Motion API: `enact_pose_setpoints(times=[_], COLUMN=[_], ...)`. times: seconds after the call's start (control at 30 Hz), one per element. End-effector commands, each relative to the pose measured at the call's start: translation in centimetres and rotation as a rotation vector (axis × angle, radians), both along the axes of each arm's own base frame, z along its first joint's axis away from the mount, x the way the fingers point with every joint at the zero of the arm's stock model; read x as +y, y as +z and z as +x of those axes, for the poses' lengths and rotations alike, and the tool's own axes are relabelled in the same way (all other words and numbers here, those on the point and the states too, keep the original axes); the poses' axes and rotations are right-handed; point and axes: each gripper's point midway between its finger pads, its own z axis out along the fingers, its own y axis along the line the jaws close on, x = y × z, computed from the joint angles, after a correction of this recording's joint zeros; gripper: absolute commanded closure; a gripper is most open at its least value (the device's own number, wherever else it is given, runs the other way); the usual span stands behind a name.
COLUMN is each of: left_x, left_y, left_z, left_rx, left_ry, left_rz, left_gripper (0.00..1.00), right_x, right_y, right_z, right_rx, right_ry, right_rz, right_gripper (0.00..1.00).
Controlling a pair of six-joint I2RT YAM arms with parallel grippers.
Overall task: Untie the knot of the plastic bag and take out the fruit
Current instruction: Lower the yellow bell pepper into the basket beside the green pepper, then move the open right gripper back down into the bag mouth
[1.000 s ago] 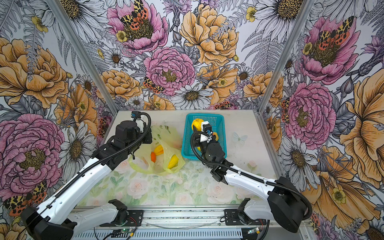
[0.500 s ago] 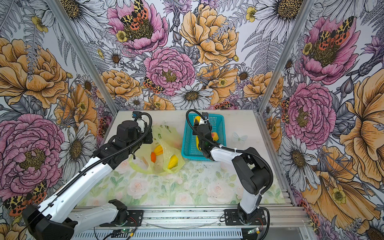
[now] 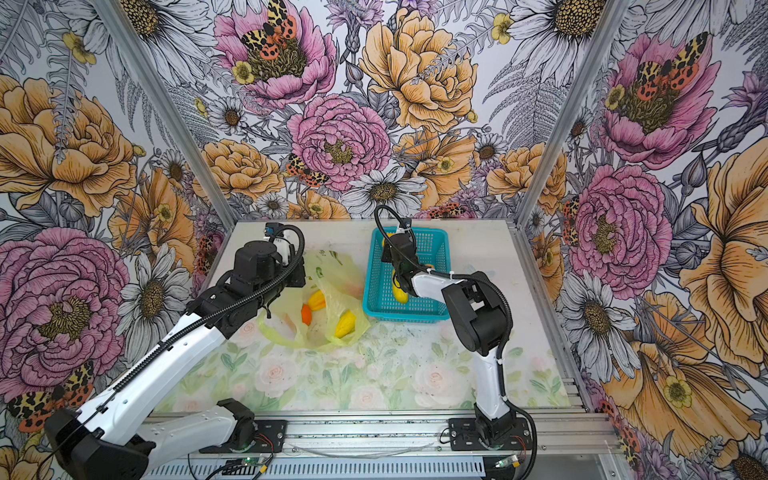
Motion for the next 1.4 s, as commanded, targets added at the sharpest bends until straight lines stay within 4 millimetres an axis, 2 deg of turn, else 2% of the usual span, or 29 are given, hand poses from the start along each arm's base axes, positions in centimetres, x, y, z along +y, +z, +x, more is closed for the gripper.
enact_pose_setpoints(times=[0.0, 0.13, 0.23, 0.3, 0.4, 0.53, 0.63, 0.77, 0.97, 1.07, 1.17, 1.27, 1.37], left_x=[0.5, 0.4, 0.6, 0.6, 0.6, 0.5, 0.4, 0.4, 0.5, 0.5, 0.6, 0.6, 0.6], left_y=[0.6, 0.5, 0.6, 0.6, 0.6, 0.4, 0.3, 0.4, 0.4, 0.5, 0.4, 0.6, 0.5], left_z=[0.1, 0.1, 0.1, 0.1, 0.2, 0.4, 0.5, 0.4, 0.3, 0.3, 0.2, 0.2, 0.2], left_rx=[-0.014, -0.011, -0.015, -0.015, -0.014, -0.008, -0.005, -0.007, -0.008, -0.011, -0.011, -0.015, -0.013], left_ry=[0.021, 0.02, 0.026, 0.028, 0.028, 0.027, 0.025, 0.022, 0.029, 0.028, 0.029, 0.029, 0.032], left_rz=[-0.003, -0.002, -0.001, 0.001, 0.002, 0.007, 0.008, 0.008, 0.007, 0.006, 0.006, 0.003, 0.004], left_gripper=[1.0, 1.0, 1.0, 1.0, 1.0, 1.0, 1.0, 1.0, 1.0, 1.0, 1.0, 1.0, 1.0], right_x=[0.8, 1.3, 1.4, 1.3, 0.8, -0.1, -0.9, -0.9, 1.5, 2.5, 5.4, 7.9, 9.0], right_y=[-0.9, -1.5, -1.4, -1.0, 0.6, 4.1, 7.7, 12.5, 18.2, 19.2, 18.8, 16.6, 14.5], right_z=[0.5, 0.9, 0.8, 0.5, -0.3, -2.7, -5.3, -9.9, -17.3, -19.7, -22.7, -25.9, -28.7], right_rx=[0.034, 0.043, 0.048, 0.045, 0.023, -0.046, -0.129, -0.28, -0.498, -0.544, -0.562, -0.576, -0.617], right_ry=[0.017, 0.032, 0.036, 0.034, 0.029, 0.019, 0.008, 0.019, 0.136, 0.219, 0.385, 0.551, 0.657], right_rz=[0.032, 0.042, 0.038, 0.031, 0.021, 0.003, -0.004, -0.017, -0.017, 0.005, 0.003, -0.085, -0.107], right_gripper=[0.73, 0.64, 0.44, 0.34, 0.26, 0.21, 0.2, 0.23, 0.34, 0.41, 0.43, 0.46, 0.46])
